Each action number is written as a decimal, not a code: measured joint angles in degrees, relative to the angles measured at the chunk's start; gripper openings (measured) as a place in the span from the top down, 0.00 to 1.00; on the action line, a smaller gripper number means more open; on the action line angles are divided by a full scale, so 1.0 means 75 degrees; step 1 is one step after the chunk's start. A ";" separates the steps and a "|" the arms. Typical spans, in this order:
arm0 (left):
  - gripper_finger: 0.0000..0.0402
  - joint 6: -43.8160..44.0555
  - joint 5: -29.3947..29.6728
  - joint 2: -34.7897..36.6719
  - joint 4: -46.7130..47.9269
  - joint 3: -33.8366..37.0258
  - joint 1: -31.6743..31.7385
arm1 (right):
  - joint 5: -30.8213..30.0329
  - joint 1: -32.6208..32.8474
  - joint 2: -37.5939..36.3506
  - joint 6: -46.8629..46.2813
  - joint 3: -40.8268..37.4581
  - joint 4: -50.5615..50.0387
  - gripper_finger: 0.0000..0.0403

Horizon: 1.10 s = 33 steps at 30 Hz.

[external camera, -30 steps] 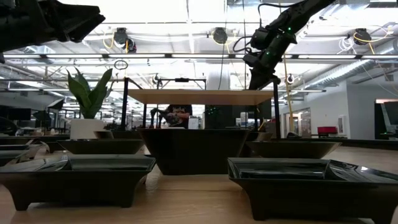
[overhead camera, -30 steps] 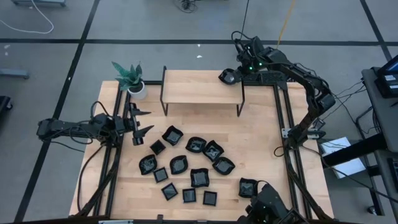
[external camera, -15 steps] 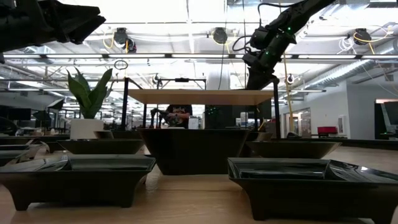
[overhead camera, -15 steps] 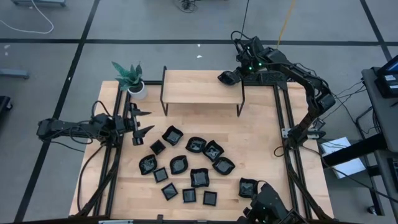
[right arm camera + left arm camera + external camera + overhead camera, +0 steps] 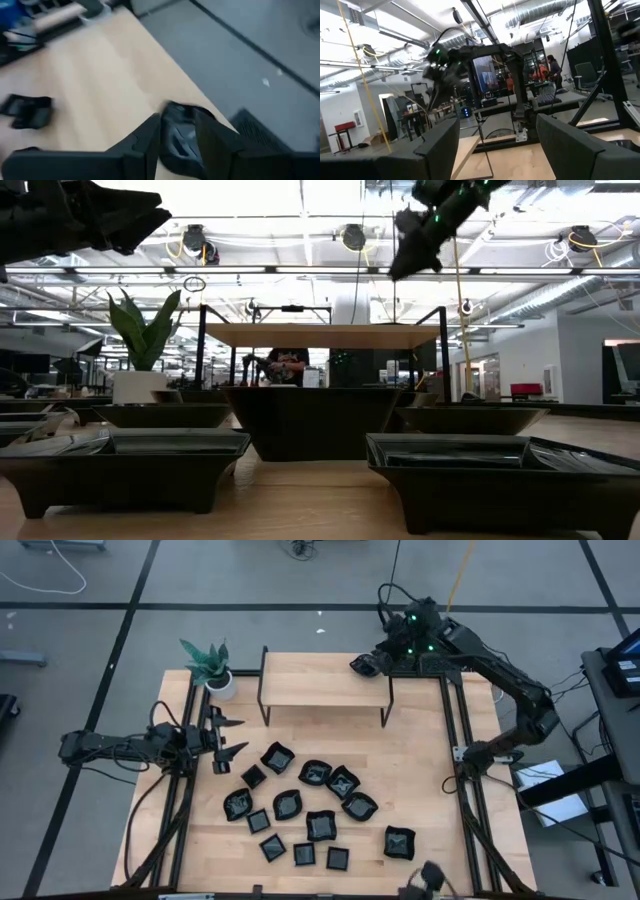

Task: Pick & Place Mini shaped plates
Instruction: Stack the black leaf-shaped plate on top of the other black leaf-shaped plate on the shelf

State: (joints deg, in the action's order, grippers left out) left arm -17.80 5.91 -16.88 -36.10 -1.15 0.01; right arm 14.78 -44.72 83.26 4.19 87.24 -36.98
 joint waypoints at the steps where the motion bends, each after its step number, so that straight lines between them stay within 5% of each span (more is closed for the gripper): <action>1: 0.34 0.0000 0.0000 0.0000 -0.0002 0.0000 0.0000 | 0.0009 0.0174 -0.0119 0.0005 0.0000 0.0008 0.72; 17: 0.34 0.0070 0.0000 0.0000 0.0113 0.0000 0.0000 | 0.0028 0.3304 -0.1369 -0.0300 -0.0553 -0.0012 0.72; 23: 0.34 0.0069 0.0003 0.0000 0.0174 0.0000 0.0001 | 0.0033 0.4221 -0.1806 -0.0487 -0.1504 0.0281 0.72; 33: 0.34 0.0067 0.0015 0.0000 0.0216 0.0000 0.0000 | 0.0041 0.5304 -0.2862 -0.0497 -0.4115 0.2952 0.72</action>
State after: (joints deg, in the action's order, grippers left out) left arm -17.30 6.02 -16.88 -34.48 -1.15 0.01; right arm 15.09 -4.95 61.80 0.46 56.38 -14.84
